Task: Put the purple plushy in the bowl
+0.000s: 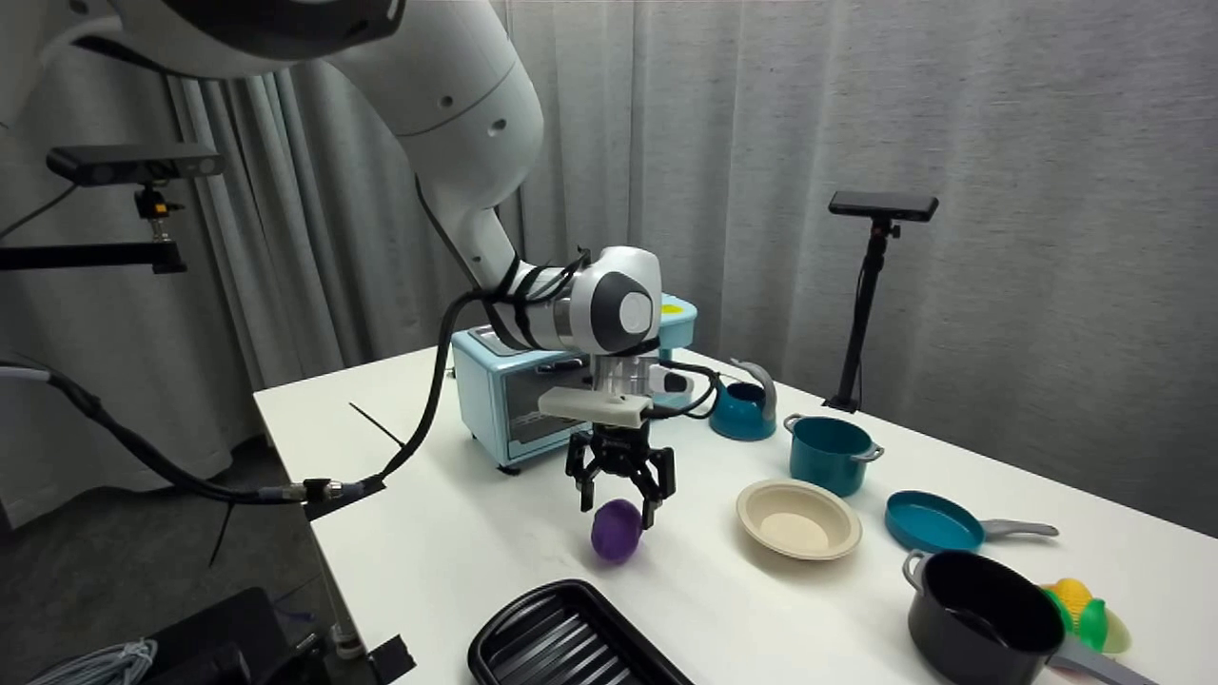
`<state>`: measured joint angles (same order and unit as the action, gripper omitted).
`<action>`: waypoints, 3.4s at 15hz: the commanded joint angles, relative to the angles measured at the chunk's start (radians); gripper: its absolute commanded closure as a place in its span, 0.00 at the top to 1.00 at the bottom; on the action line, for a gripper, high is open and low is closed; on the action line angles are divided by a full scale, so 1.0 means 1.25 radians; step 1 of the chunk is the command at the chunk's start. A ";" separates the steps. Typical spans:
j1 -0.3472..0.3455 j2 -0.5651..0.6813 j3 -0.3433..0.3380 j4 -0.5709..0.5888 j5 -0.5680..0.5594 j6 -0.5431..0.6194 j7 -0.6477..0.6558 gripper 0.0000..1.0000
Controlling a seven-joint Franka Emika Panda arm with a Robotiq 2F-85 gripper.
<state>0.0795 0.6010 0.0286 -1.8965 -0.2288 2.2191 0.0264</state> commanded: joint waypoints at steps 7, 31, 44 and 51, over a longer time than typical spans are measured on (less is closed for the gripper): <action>0.037 0.016 -0.034 0.052 -0.018 -0.045 0.035 0.28; -0.039 0.066 -0.157 0.309 -0.024 -0.001 0.233 0.06; -0.030 0.245 -0.151 0.493 0.039 -0.069 0.246 0.71; -0.018 0.168 -0.159 0.423 0.028 -0.012 0.257 1.00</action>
<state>0.0460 0.8670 -0.1623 -1.3247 -0.1963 2.1800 0.3308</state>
